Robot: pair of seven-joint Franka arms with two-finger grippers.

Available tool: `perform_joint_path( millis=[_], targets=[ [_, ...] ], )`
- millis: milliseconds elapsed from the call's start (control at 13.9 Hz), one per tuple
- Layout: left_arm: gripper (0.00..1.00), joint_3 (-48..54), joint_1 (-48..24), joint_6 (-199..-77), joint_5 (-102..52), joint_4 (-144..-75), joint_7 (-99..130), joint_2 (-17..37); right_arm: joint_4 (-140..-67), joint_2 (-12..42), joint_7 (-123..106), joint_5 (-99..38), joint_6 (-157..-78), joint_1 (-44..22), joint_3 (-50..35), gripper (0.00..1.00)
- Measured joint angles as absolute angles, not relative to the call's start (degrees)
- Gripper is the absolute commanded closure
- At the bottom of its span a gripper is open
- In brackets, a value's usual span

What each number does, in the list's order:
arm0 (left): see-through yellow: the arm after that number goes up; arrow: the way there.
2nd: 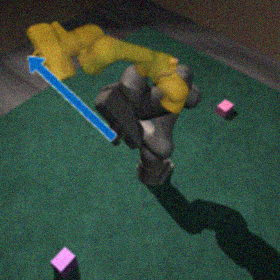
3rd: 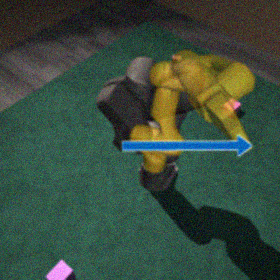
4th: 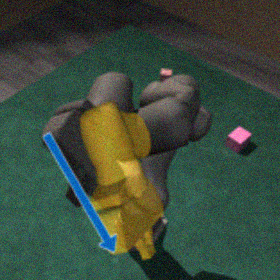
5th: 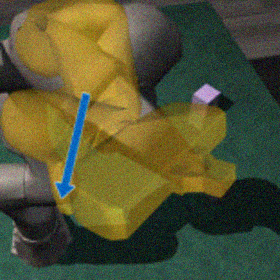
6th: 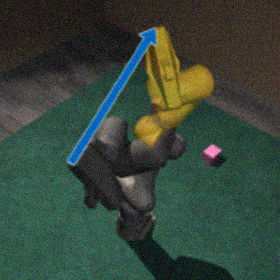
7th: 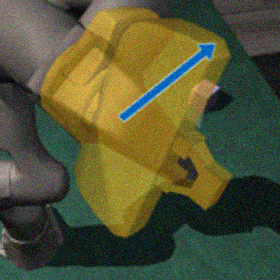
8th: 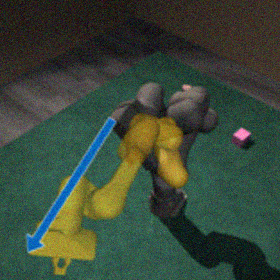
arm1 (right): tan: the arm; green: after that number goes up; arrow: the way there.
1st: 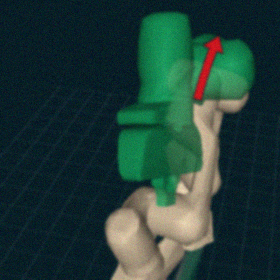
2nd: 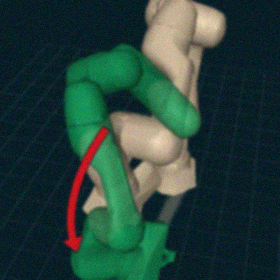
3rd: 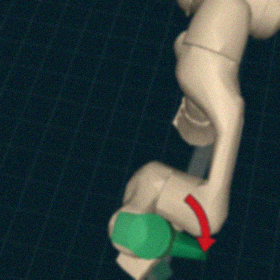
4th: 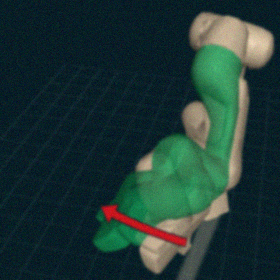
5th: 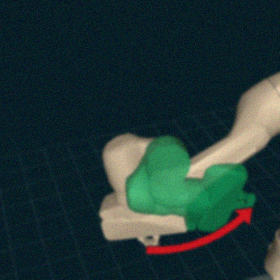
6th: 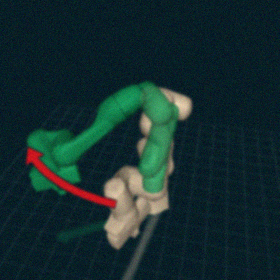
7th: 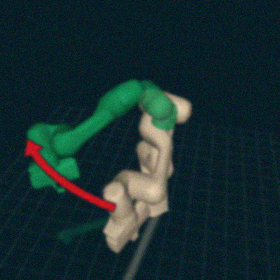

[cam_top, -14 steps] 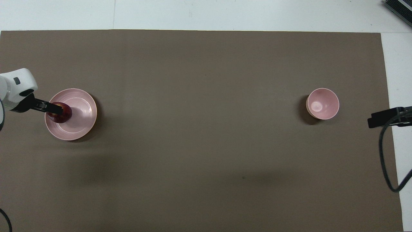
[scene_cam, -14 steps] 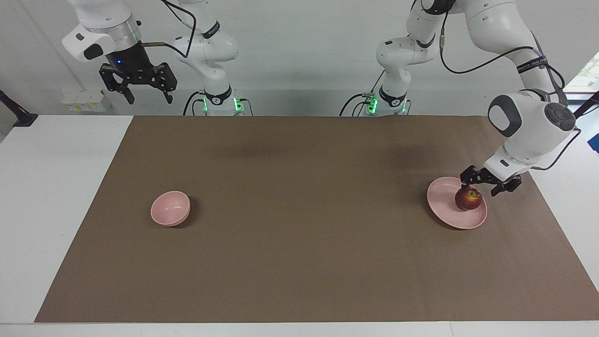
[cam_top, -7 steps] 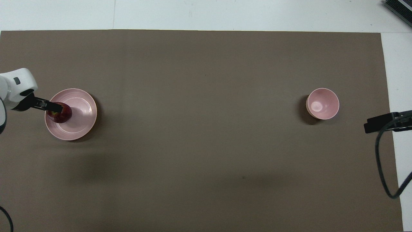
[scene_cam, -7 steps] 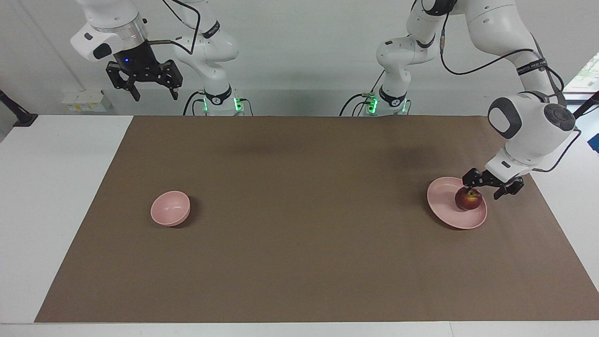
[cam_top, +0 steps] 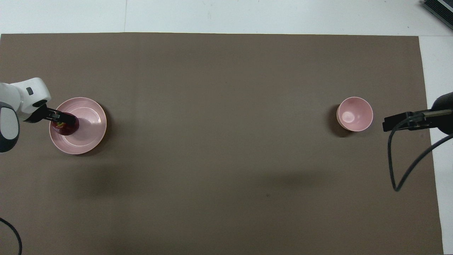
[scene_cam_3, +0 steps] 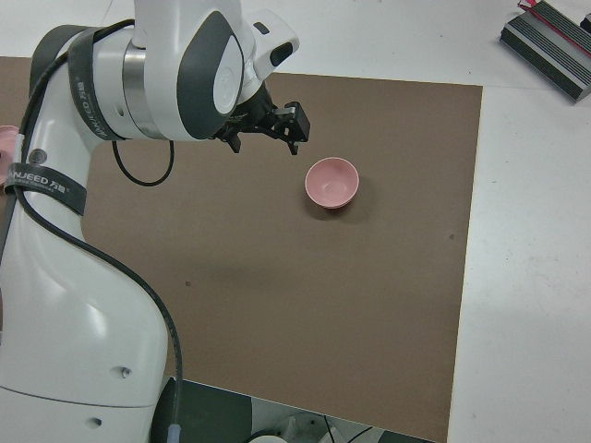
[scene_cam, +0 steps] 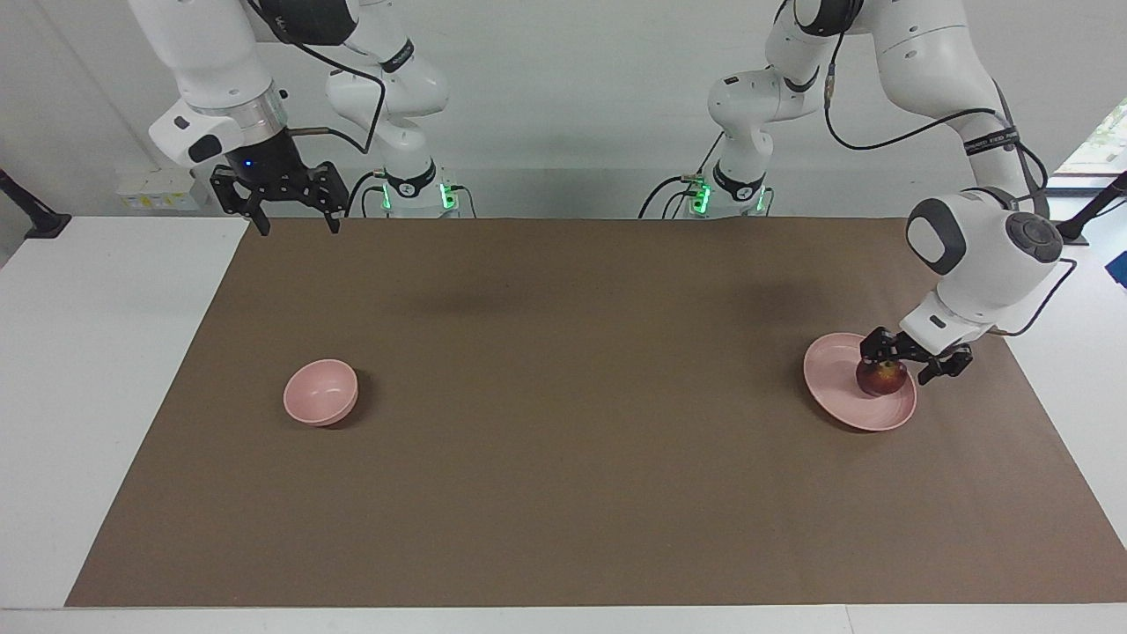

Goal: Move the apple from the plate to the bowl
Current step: 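Lift the apple with the left gripper while the right gripper moves inward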

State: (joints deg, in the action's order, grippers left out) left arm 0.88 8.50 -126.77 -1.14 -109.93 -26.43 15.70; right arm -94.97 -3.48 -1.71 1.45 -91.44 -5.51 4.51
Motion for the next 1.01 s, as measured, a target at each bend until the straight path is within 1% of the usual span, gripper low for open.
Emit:
perform_joint_path(
  millis=[144, 216, 288, 505, 649, 721, 937, 1009],
  targets=[
    [0.0, 1.01, 8.39, -129.39, -1.14, -112.07, -26.37, 16.12, -95.2, -3.18, -1.71, 1.44, -91.85, -5.56, 4.5, 0.0],
    [0.54, 1.06, 8.22, -130.33, -1.14, -113.26, -25.91, 16.32, -95.26, -3.17, -1.71, 1.41, -92.2, -5.66, 4.42, 0.0],
    [0.99, 1.06, 7.89, -130.98, -1.14, -114.13, -24.68, 16.45, -95.4, -3.15, -1.71, 1.07, -92.35, -5.69, 4.31, 0.0],
    [1.0, 1.2, 7.3, -131.09, -1.14, -114.41, -21.83, 16.45, -96.39, -2.2, -1.71, -2.16, -93.02, -5.8, 4.23, 0.0],
    [1.0, 1.2, 7.2, -128.93, -1.14, -112.89, -21.25, 15.66, -96.52, -1.38, -1.71, -3.02, -93.49, -5.84, 4.22, 0.0],
    [1.0, 1.2, 7.19, -123.88, -1.17, -109.93, -20.85, 14.72, -96.58, -1.26, -1.71, -3.47, -93.49, -5.97, 4.22, 0.0],
    [1.0, 2.27, 6.62, -103.65, -1.27, -96.74, -13.21, 10.94, -96.66, -1.27, -1.71, -4.5, -93.5, -7.44, 4.19, 0.0],
    [1.0, 2.59, 5.53, -100.21, -1.27, -94.37, -9.43, 9.98, -96.86, -1.27, -1.71, -6.01, -93.5, -7.98, 4.2, 0.0]
  ],
)
